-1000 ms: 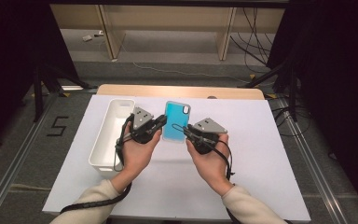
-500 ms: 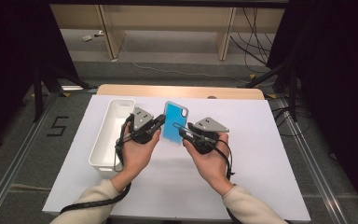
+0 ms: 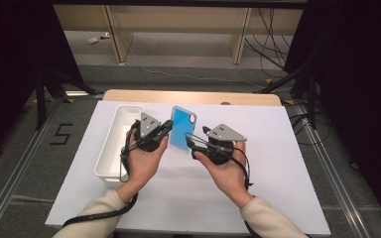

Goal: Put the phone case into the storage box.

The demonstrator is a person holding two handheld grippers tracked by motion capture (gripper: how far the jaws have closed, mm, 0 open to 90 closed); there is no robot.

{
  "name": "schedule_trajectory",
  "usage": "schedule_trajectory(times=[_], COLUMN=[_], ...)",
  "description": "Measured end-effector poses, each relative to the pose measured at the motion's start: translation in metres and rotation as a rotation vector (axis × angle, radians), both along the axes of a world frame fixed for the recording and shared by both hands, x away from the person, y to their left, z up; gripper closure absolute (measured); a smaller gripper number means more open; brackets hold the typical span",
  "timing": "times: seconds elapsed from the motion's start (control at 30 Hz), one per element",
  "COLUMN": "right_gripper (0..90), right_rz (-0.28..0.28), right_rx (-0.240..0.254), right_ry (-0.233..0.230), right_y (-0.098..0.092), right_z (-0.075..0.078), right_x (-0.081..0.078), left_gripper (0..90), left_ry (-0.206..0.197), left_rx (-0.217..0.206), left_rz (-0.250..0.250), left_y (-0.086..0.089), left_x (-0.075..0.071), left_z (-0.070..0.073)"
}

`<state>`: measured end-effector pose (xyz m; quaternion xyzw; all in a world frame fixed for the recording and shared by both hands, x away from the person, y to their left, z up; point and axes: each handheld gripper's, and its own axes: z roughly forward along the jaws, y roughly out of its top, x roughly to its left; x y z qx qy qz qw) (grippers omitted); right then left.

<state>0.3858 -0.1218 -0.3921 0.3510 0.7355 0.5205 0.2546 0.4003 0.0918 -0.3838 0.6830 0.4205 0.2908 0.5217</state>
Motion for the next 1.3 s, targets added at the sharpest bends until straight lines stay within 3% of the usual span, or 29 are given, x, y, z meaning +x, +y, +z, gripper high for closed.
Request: schedule_trajectory(times=[0.13,0.4,1.3], right_gripper=[24.8,20.8,17.4], right_rz=[0.003,0.033,0.016], right_rx=[-0.007,0.027,0.054], right_ry=[-0.001,-0.052,-0.088], right_y=[-0.004,-0.012,-0.057], right_z=[0.001,0.006,0.006], right_x=[-0.001,-0.005,-0.011], left_gripper=[88.2,88.2,88.3], left_ry=[-0.005,-0.007,-0.01], left_rx=[0.003,-0.003,-0.03], left_rz=[0.005,0.017,0.045], left_y=[0.001,0.005,0.013], left_x=[0.0,0.001,0.001], left_z=[0.001,0.003,0.013])
